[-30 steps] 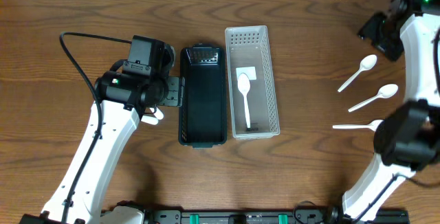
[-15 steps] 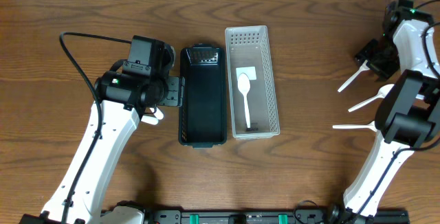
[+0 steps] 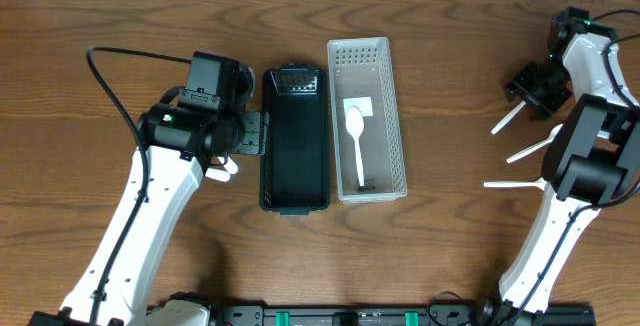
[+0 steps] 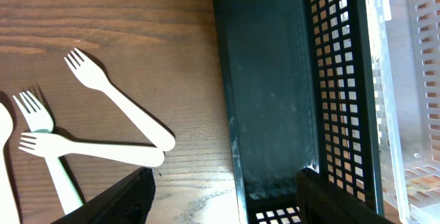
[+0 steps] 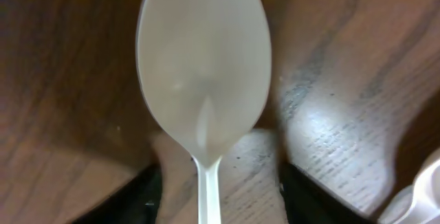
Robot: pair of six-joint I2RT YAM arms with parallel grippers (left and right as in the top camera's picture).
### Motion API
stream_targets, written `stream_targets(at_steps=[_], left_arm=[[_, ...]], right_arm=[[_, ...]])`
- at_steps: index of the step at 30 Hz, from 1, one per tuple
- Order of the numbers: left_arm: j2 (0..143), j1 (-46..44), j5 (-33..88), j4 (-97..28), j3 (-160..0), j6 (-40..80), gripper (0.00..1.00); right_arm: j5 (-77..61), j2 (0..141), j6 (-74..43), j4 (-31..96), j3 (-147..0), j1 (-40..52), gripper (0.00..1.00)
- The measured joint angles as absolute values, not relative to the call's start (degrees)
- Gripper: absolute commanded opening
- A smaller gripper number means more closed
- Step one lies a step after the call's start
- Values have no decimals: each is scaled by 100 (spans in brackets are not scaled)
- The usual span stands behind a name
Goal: Pack container
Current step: 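Return right gripper to the spoons and grasp another white spoon, then lower the spoon into the white basket and open the right gripper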
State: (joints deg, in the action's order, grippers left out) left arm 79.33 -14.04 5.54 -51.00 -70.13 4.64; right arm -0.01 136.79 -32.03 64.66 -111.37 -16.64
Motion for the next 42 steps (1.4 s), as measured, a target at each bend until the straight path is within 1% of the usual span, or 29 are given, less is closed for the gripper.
stream_targets(at_steps=[4, 7, 11, 19, 25, 30, 35, 39, 42], left_arm=[[7933, -1404, 552, -5100, -7013, 464, 68], [7933, -1404, 554, -5100, -7013, 464, 69], [7933, -1404, 552, -5100, -7013, 464, 68], [7933, -1404, 552, -5100, -7013, 464, 69], [7933, -1404, 554, -5103, -7013, 464, 68], [7933, -1404, 552, -5100, -7013, 464, 68], [7933, -1404, 554, -5100, -7013, 464, 69], [7933, -1404, 552, -5103, -7013, 464, 68], [7933, -1404, 552, -5100, -7013, 464, 68]], right_arm=[[-12, 13681, -3229, 6477, -11137, -1660, 19], [-5, 13681, -3201, 6493, -11137, -1660, 10], [-3, 13684, -3194, 6504, -11137, -1660, 2], [-27, 13681, -3179, 6729, -11159, -1603, 1], [8, 13544, -2965, 6960, -11275, -1092, 1], [-54, 12615, -2637, 6984, -11544, -150, 1], [-301, 11585, -2259, 6956, -11837, 1234, 1], [-294, 11539, -2165, 6960, -11867, 2272, 1], [-163, 11797, -2215, 6967, -11760, 2683, 1]])
